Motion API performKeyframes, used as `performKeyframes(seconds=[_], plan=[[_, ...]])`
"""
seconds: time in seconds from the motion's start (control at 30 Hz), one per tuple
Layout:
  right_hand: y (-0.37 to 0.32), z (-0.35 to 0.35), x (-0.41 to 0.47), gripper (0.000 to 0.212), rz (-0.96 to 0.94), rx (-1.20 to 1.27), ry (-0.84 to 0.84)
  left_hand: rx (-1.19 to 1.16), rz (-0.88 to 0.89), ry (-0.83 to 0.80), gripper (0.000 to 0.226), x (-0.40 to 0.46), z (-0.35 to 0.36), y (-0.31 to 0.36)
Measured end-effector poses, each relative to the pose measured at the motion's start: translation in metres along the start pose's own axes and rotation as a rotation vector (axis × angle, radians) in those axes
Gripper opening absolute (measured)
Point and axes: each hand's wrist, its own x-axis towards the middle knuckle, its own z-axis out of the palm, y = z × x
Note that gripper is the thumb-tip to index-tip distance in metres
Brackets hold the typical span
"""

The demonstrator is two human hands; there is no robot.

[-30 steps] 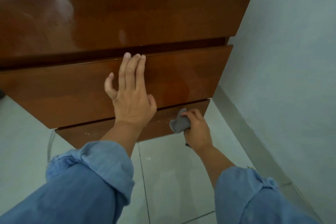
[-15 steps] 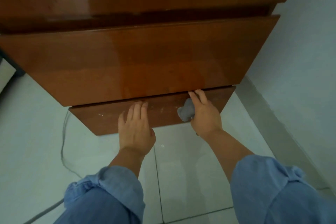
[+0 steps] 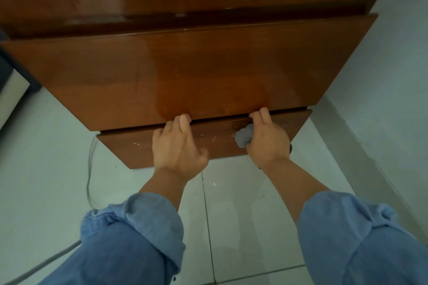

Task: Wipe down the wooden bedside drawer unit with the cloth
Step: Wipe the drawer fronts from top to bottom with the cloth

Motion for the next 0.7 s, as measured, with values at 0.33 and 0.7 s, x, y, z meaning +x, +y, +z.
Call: performKeyframes(seconds=[0.33, 0.7], plan=[[-0.008, -0.012, 0.003, 0.039, 0.019, -0.063, -0.026, 0.068, 0.064, -0.025, 0.063, 0.003, -0.008, -0.006], [-0.015, -0.033, 0.003, 0.024, 0.038, -0.015, -0.117, 0.114, 0.049, -0.056, 0.056, 0.008, -0.018, -0.007]])
